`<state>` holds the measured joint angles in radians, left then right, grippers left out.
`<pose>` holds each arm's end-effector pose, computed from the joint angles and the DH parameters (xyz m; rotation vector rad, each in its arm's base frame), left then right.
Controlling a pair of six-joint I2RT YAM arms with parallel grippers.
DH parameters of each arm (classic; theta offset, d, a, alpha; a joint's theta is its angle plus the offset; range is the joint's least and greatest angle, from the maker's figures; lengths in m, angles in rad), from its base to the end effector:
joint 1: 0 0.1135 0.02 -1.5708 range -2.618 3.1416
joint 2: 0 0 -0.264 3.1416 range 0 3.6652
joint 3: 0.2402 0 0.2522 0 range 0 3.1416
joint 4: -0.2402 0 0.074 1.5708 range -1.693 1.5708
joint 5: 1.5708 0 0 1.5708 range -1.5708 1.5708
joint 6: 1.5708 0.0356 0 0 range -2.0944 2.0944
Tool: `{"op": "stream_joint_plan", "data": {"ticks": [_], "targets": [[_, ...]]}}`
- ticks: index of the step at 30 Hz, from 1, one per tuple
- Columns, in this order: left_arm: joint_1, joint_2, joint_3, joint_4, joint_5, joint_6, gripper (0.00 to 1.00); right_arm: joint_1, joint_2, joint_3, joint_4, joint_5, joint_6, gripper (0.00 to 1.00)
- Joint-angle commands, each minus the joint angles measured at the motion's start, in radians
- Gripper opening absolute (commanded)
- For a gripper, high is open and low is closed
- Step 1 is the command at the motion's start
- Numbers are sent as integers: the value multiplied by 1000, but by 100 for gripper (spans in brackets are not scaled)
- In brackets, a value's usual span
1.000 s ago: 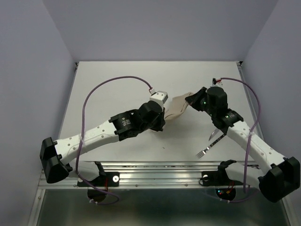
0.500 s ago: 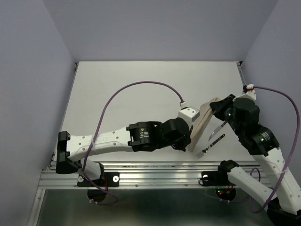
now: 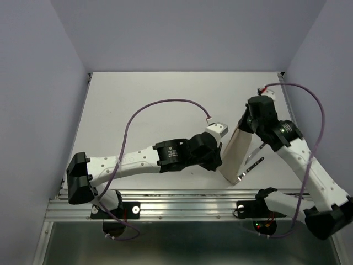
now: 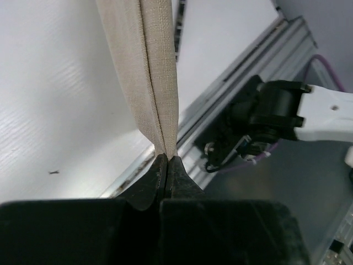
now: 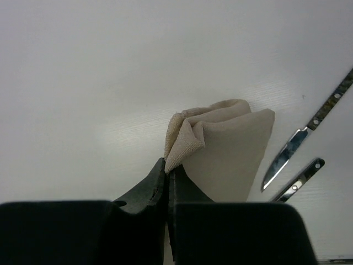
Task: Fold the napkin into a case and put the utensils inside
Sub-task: Turn over the upper triangle folded napkin at the center of the board.
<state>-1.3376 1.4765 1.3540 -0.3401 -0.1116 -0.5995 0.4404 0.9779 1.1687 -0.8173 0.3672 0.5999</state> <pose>0.0832 -0.3333 0.3571 0.7271 2.0920 -1.0586 0.1759 0.0688 0.3749 0.3740 2.1238 0.1990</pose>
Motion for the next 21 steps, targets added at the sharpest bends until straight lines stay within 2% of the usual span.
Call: {"op": "stream_joint_plan", "data": {"ticks": [1, 6, 11, 14, 21], "targets": [[133, -96, -158, 130, 122, 27, 0, 3, 207, 77, 179, -74, -89, 1], [345, -166, -376, 257, 256, 56, 0, 3, 567, 230, 286, -218, -133, 1], [468, -194, -496, 285, 279, 73, 0, 12, 780, 344, 329, -286, -140, 1], [525, -203, -555, 303, 297, 76, 0, 21, 850, 376, 362, -329, -135, 1], [561, -168, -615, 332, 293, 63, 0, 60, 936, 411, 385, -347, -141, 1]]}}
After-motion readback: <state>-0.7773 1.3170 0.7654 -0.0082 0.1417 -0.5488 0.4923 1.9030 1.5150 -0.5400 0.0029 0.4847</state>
